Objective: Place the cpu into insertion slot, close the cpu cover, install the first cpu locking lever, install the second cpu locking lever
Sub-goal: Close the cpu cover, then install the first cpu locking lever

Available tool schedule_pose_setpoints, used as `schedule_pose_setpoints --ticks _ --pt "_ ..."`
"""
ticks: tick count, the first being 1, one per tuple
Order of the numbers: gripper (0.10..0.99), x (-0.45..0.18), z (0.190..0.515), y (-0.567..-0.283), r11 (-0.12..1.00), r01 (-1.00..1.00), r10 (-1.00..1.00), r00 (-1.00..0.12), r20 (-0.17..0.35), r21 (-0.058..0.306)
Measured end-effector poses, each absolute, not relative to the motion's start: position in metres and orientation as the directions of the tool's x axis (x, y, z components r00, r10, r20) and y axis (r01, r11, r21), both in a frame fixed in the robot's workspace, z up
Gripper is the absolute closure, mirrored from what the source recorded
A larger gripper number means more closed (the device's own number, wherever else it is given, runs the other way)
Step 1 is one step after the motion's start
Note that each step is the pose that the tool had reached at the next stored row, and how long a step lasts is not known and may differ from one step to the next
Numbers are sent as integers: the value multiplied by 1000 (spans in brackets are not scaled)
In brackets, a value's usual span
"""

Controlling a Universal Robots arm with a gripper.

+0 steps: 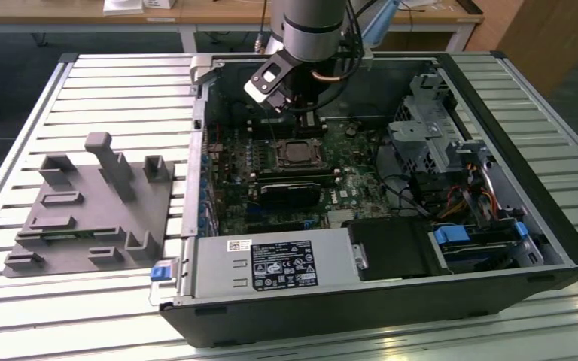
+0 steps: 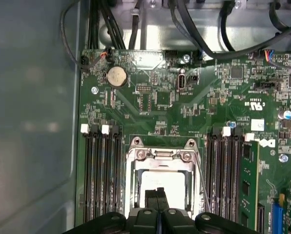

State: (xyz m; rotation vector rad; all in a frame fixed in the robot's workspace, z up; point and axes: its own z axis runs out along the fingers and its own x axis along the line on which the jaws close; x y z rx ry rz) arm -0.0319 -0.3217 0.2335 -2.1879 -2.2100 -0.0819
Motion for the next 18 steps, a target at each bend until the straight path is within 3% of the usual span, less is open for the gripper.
schedule_pose_setpoints --ticks 18 --pt "980 -35 236 -322 10 1000 998 -11 59 16"
